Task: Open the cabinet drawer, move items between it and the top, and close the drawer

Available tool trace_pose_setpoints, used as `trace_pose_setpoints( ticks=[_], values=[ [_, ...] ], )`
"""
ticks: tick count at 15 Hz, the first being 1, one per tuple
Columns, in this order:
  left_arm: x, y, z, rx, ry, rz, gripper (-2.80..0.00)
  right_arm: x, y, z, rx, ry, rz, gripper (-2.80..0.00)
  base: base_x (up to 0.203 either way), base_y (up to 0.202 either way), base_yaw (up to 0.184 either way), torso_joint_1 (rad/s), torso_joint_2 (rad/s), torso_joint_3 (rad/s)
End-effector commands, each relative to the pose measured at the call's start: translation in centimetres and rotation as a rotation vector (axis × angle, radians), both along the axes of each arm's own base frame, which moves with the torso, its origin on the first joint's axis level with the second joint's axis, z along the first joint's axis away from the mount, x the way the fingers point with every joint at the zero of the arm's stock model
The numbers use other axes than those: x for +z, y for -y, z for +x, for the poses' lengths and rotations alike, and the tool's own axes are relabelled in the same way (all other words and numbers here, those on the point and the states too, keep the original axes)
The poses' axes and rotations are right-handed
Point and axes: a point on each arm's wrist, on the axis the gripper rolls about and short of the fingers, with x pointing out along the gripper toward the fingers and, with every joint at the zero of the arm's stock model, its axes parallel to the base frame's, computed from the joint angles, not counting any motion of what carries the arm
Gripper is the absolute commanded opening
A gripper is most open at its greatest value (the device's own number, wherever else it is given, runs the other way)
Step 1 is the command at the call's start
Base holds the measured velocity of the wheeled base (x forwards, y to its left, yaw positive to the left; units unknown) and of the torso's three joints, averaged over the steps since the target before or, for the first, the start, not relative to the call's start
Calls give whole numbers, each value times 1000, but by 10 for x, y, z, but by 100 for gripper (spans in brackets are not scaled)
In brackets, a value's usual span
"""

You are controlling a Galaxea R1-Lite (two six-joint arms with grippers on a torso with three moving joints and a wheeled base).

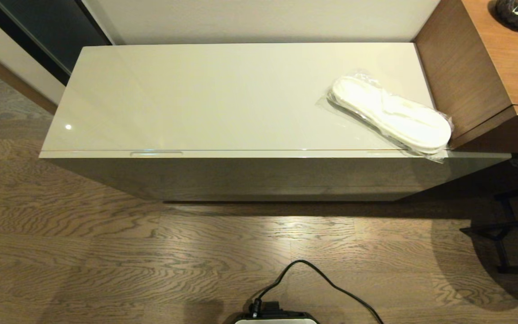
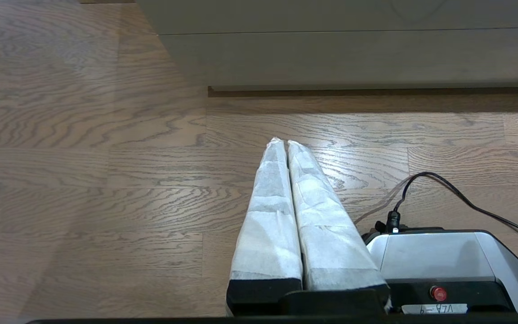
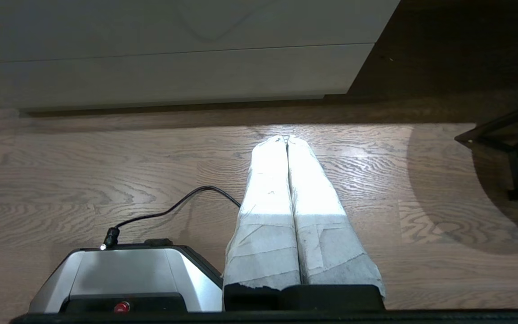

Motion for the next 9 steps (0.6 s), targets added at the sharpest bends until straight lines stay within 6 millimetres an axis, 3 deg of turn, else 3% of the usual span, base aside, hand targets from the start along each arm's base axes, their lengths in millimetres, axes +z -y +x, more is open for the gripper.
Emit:
trace_pose_setpoints(
  ticks=[1,9],
  values=[
    [0,0,0,1,-2,0,-280,-1,0,0,2,-3,0,-280,0,0,0,0,0,0],
    [0,0,0,1,-2,0,-280,-1,0,0,2,-3,0,-280,0,0,0,0,0,0]
  ],
)
